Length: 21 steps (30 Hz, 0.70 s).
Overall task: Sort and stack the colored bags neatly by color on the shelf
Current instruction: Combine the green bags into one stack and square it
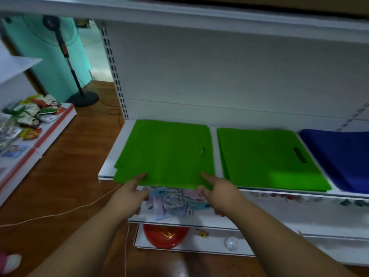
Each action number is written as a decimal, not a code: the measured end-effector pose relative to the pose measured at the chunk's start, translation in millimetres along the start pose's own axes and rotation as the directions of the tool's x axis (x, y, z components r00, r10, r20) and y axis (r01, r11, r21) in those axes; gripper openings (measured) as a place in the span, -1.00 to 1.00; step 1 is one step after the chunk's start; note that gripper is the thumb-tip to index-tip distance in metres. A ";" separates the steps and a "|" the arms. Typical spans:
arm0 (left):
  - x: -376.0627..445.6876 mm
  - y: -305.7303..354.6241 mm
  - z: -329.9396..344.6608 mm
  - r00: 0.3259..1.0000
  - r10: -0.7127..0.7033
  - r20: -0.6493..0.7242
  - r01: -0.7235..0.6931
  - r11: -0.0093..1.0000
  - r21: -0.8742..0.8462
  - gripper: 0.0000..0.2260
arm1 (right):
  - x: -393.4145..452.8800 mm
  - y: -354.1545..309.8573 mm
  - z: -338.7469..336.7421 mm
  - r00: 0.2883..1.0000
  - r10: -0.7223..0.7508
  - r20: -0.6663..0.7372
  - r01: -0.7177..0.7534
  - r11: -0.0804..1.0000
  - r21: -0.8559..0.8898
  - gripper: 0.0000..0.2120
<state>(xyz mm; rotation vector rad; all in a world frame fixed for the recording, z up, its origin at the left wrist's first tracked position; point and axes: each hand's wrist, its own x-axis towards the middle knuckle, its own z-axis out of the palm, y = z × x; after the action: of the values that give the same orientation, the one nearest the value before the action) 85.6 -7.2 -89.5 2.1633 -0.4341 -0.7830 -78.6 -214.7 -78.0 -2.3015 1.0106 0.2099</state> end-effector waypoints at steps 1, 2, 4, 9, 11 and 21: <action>-2.3 -8.0 0.1 1.000 -0.023 -0.001 0.023 0.986 -0.163 -0.62 | -2.7 2.7 6.2 0.997 -0.022 -0.074 0.021 1.000 -0.017 -0.51; -3.3 -14.0 0.0 0.998 -0.058 -0.021 0.049 0.948 -0.314 -0.71 | -5.2 4.8 12.1 0.990 -0.047 -0.136 0.042 0.998 -0.040 -0.56; 0.1 -21.6 -3.6 0.985 -0.131 -0.109 0.064 0.876 -0.478 -0.80 | -8.5 6.7 19.2 0.969 -0.103 -0.225 0.088 0.993 -0.079 -0.66; 4.1 -17.2 -15.9 0.939 0.017 -0.344 -0.054 0.994 -0.096 -0.84 | -10.3 13.1 9.9 0.893 -0.278 -0.355 0.226 0.957 -0.182 -0.61; 1.1 -7.6 -9.3 0.924 0.099 -0.369 -0.089 0.995 0.044 -0.83 | -9.5 22.3 -2.6 0.840 -0.313 -0.443 0.241 0.947 -0.213 -0.59; 1.4 69.4 76.5 0.867 0.411 -0.280 -0.294 0.878 0.378 -0.75 | -14.1 121.9 -78.0 0.773 -0.167 -0.613 0.136 0.986 -0.097 -0.54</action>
<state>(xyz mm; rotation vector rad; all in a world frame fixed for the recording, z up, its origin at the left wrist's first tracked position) 32.8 -94.9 -75.5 2.3598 -0.7913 -0.1076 -182.5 -315.8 -67.4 -2.5370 1.1140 -0.6485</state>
